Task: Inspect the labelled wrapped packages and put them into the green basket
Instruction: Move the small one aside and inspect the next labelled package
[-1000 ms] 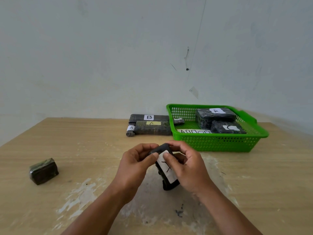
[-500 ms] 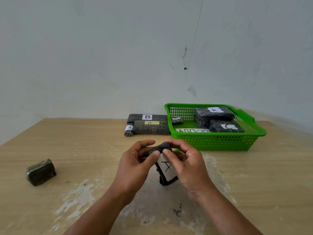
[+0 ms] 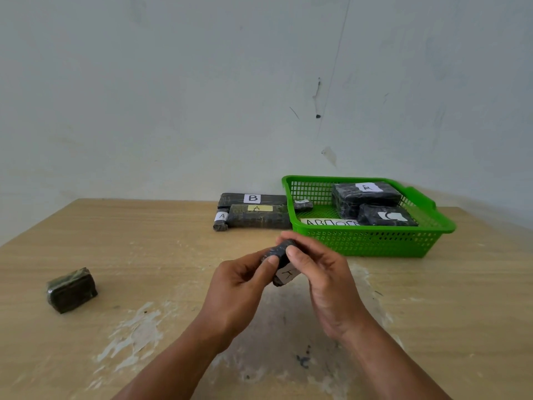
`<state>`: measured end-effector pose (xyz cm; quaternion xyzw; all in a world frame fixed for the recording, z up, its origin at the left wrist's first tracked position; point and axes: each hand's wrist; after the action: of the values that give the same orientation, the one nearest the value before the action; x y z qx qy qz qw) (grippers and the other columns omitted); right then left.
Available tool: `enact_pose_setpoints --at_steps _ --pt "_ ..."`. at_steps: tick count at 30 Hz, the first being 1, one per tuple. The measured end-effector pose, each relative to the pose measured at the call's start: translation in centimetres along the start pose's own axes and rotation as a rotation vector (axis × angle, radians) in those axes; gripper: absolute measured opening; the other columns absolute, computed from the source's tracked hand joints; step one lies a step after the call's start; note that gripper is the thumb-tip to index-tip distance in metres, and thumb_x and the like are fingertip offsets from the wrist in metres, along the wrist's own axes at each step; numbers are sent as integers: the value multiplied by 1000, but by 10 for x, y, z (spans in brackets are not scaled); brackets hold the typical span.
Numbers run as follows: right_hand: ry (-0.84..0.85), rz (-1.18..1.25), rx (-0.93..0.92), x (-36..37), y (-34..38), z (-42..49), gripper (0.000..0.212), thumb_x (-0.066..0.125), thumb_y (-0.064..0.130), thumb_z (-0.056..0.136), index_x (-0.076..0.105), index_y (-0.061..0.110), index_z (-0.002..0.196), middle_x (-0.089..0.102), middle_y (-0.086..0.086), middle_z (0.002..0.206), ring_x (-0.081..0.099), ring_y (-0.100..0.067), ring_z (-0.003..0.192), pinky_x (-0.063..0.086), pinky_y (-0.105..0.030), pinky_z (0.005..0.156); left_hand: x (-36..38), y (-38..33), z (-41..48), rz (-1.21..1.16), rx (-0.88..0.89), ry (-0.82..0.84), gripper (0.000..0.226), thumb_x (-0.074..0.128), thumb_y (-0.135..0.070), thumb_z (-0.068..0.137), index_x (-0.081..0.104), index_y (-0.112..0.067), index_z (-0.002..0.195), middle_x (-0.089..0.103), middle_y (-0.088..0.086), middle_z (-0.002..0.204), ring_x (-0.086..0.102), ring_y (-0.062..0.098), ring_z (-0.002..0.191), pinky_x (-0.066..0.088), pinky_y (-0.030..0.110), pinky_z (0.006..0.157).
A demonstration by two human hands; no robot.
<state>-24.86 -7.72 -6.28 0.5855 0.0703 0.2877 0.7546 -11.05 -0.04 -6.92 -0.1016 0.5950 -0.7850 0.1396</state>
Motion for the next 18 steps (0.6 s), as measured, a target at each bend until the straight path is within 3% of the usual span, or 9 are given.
enact_pose_setpoints --at_steps 3,7,11,14,18 --pt "4 -34 16 1 -4 0 25 64 6 99 78 15 117 79 -1 117 74 -12 111 59 -20 82 5 0 -4 104 106 -30 28 64 -9 99 75 -19 122 79 -10 112 74 5 109 56 16 91" --pt "43 -49 12 0 -7 1 29 59 1 101 77 12 122 78 0 121 72 -13 116 58 -25 91 3 1 -4 131 153 -30 30 65 -5 98 74 -16 124 78 -7 118 72 8 113 56 22 96" --pt "103 11 13 -3 -9 1 38 62 14 92 73 12 128 75 -5 128 67 -19 126 55 -33 101 3 -3 -5 99 155 -35 29 66 -6 97 76 -17 122 77 -7 119 72 9 114 57 23 96" --pt "110 12 -2 -6 -9 3 39 67 18 89 75 20 127 72 -14 128 67 -25 124 56 -35 99 1 -3 -4 44 122 -52 29 69 -5 94 77 -25 114 78 -4 115 73 11 111 58 23 92" --pt "58 69 -51 -6 -11 3 30 75 18 84 76 8 112 71 -10 128 67 -27 124 58 -34 94 -1 -4 -2 -149 -29 -77 36 79 -21 82 72 -16 117 79 3 112 73 14 111 59 21 87"
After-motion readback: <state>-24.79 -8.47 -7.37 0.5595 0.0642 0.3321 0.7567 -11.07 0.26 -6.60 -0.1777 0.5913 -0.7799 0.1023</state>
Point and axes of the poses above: each hand's wrist, its own z-axis towards the middle knuckle, its own x-axis out of the palm, y = z × x
